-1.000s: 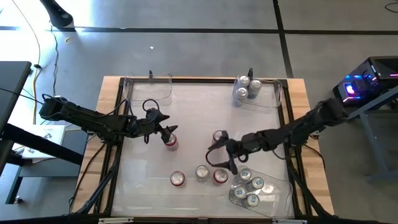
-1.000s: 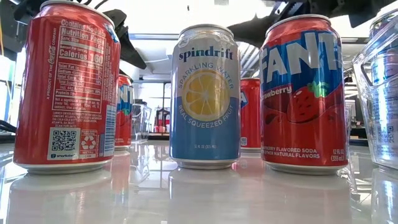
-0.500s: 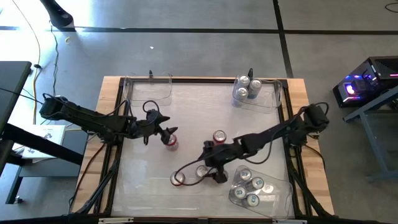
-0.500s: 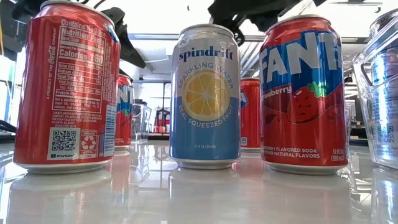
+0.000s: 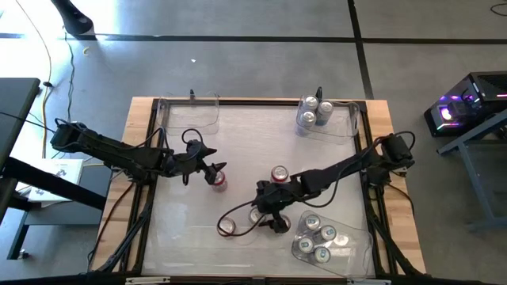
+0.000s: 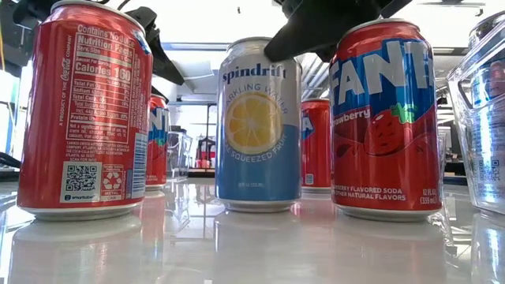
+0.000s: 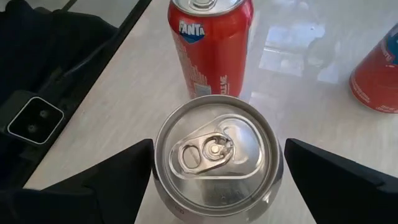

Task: Sort soda cans
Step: Put the blue white soda can into the top right transparent bin

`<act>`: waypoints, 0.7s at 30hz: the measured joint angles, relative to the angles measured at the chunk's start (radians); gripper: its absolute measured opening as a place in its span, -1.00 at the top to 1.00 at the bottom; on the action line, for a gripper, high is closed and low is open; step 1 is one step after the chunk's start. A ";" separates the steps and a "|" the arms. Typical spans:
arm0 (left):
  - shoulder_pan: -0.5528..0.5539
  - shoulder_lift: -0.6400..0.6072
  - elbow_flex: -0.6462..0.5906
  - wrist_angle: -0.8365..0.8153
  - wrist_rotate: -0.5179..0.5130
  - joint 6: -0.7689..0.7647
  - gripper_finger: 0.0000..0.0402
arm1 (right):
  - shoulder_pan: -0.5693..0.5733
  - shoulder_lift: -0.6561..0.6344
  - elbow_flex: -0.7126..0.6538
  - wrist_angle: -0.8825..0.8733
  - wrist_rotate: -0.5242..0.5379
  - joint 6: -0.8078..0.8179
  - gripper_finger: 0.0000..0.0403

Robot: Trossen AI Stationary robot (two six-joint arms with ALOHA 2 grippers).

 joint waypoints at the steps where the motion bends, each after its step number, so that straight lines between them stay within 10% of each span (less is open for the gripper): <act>1: 0.000 0.000 0.000 0.000 0.000 0.000 -0.70 | 0.000 0.000 0.000 -0.001 0.001 0.000 -0.77; 10: 0.000 0.000 0.000 0.000 0.000 0.000 -0.70 | -0.002 -0.001 0.001 -0.009 -0.002 -0.011 -0.37; 21: 0.000 0.000 0.000 -0.001 0.001 -0.007 -0.70 | -0.005 -0.137 -0.003 -0.070 0.163 -0.084 -0.37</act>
